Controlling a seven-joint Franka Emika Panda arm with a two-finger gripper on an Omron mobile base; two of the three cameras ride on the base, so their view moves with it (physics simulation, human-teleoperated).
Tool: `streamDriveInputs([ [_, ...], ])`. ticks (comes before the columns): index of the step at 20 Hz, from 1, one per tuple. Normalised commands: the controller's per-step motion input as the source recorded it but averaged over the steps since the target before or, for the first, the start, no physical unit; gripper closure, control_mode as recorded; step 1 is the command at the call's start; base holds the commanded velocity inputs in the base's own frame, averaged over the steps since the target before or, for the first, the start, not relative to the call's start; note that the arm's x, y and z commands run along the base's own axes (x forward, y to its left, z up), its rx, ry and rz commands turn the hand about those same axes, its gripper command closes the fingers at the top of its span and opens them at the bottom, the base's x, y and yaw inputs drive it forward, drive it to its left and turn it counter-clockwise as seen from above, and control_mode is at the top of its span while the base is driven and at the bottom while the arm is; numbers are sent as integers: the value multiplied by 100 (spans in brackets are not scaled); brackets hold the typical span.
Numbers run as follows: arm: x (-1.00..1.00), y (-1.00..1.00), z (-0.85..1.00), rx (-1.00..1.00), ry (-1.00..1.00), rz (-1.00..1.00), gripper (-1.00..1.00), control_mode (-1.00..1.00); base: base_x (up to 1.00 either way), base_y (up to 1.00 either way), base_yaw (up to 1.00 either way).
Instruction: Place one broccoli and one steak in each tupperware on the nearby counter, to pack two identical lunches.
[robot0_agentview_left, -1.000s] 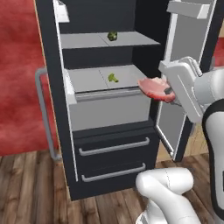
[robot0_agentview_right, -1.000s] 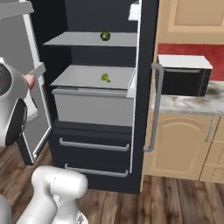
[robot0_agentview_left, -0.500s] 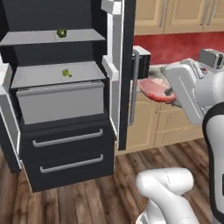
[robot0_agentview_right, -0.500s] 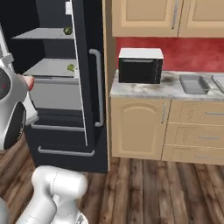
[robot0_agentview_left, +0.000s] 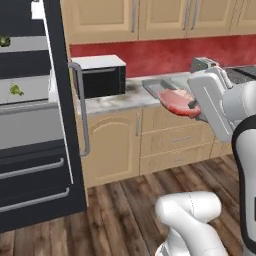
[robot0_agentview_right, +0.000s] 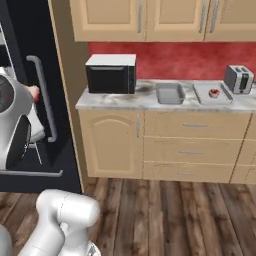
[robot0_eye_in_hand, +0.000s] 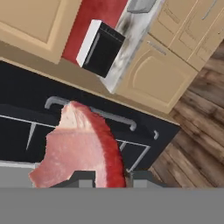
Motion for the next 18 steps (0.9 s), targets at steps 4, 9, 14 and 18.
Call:
streamDriveInputs([
  [4, 0, 0, 0, 0, 0, 0, 100, 100, 14, -100, -13],
  [9, 0, 0, 0, 0, 0, 0, 100, 100, 30, -100, -11],
  [14, 0, 0, 0, 0, 0, 0, 100, 100, 53, -96, -6],
  [18, 0, 0, 0, 0, 0, 0, 100, 100, 79, -67, -2],
])
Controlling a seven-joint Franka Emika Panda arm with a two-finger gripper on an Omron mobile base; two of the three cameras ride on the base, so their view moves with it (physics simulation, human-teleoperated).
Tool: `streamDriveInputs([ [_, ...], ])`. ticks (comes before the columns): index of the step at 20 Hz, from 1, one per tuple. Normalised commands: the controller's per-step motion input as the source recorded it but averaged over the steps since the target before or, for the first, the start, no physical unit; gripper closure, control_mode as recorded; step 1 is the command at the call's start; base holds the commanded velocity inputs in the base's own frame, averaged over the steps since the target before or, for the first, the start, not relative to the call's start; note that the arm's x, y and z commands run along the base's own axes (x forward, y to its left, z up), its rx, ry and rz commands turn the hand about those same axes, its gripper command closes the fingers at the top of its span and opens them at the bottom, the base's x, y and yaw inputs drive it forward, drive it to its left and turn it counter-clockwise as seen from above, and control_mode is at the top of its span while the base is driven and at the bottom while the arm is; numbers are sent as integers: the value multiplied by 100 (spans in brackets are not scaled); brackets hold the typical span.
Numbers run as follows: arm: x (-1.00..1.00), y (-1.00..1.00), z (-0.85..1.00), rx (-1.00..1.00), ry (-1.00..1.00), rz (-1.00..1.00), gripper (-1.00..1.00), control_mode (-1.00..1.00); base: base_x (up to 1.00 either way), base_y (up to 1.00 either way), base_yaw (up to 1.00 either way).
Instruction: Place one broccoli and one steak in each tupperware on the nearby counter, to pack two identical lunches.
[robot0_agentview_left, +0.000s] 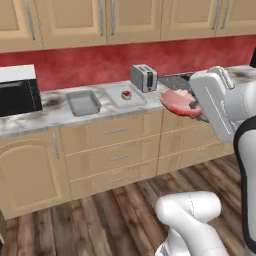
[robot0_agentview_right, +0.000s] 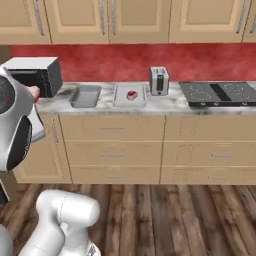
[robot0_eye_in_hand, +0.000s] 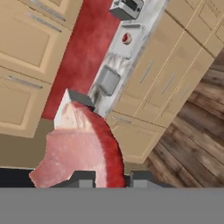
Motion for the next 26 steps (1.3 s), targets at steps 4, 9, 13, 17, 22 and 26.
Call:
streamDriveInputs([
  [4, 0, 0, 0, 0, 0, 0, 100, 100, 84, -19, -1],
  [9, 0, 0, 0, 0, 0, 0, 100, 100, 75, 25, 0],
  [13, 0, 0, 0, 0, 0, 0, 100, 100, 65, 64, 0],
  [17, 0, 0, 0, 0, 0, 0, 100, 100, 86, 71, 0],
  [22, 0, 0, 0, 0, 0, 0, 100, 100, 97, 62, 0],
  [26, 0, 0, 0, 0, 0, 0, 100, 100, 97, 28, 0],
])
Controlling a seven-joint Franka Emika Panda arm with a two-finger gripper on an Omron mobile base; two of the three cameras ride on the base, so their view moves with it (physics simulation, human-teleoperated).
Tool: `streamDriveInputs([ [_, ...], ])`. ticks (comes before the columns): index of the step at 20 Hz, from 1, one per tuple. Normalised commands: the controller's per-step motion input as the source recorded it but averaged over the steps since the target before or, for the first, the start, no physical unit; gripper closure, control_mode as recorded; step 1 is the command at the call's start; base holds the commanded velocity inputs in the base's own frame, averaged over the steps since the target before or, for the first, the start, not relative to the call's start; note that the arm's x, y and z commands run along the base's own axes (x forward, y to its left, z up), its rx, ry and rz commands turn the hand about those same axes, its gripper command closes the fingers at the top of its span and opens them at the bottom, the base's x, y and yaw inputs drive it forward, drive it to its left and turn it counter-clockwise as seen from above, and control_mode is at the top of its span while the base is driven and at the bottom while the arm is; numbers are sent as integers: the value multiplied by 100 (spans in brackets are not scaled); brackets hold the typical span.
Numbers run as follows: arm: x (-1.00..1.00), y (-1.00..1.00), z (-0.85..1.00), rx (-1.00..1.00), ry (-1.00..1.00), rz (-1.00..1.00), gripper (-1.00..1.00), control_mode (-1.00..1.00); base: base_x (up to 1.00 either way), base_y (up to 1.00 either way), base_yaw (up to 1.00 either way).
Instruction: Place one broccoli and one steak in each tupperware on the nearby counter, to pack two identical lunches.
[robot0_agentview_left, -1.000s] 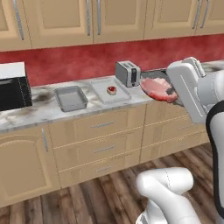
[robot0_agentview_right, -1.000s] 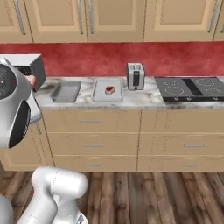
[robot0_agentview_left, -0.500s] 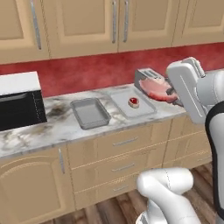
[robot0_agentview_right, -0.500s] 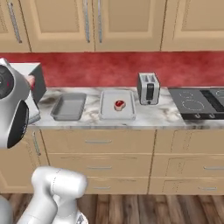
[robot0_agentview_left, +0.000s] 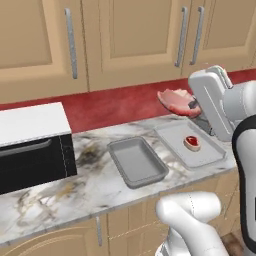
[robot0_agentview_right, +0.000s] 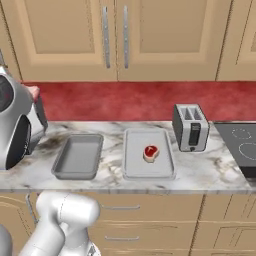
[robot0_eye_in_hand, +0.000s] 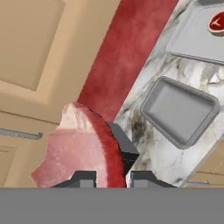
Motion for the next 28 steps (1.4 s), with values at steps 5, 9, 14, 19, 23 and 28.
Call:
streamDriveInputs([
  [5, 0, 0, -17, 0, 0, 0, 100, -100, 32, 2, 0],
  [9, -22, 0, -99, -2, 0, 2, 100, -100, 0, 0, 0],
  [14, -14, 0, -93, -2, 0, 2, 100, -100, 0, 0, 0],
  [19, 19, 0, -77, 0, 9, 0, 100, -100, 0, 0, 0],
  [23, 45, 0, -69, 0, 18, 0, 100, -100, 0, 0, 0],
  [28, 58, 0, -75, 0, 5, 0, 100, -100, 0, 0, 0],
])
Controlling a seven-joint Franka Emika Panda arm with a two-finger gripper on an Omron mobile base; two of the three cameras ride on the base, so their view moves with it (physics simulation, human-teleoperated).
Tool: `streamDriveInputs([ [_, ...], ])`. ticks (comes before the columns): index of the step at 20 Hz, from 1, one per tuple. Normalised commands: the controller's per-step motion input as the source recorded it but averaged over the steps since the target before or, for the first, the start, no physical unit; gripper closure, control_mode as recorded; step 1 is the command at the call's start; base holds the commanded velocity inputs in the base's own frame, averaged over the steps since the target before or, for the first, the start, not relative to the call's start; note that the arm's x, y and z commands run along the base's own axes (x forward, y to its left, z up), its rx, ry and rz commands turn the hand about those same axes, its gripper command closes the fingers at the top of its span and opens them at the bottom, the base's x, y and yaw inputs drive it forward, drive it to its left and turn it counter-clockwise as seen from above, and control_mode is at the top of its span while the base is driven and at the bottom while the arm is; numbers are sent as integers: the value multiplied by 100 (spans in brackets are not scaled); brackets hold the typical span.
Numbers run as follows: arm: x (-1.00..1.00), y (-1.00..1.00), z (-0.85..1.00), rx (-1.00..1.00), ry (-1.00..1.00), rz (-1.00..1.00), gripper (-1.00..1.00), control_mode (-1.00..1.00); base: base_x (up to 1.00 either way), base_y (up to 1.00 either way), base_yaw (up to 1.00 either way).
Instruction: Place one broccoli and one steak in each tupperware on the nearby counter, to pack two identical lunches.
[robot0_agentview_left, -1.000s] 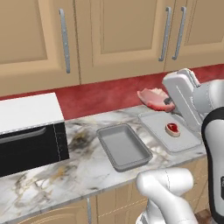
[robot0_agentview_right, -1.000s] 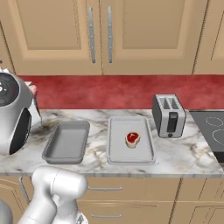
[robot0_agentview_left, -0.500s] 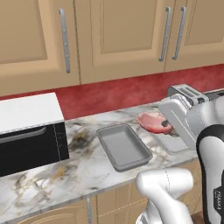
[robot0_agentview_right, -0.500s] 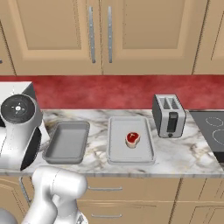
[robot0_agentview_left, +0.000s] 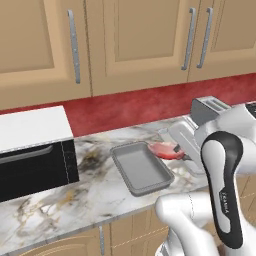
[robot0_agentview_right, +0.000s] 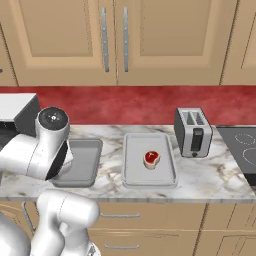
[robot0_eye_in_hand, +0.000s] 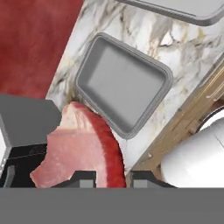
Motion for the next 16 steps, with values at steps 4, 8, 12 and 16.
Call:
streamDriveInputs([
  [4, 64, 0, -73, 0, 0, 0, 100, -100, 0, 0, 0],
  [8, 64, 2, -69, 0, 0, 0, 100, -100, 0, 0, 0],
  [12, 59, 4, -69, 0, 1, 0, 100, -100, 0, 0, 0],
  [16, 58, 8, -65, 0, 5, 0, 100, -100, 0, 0, 0],
])
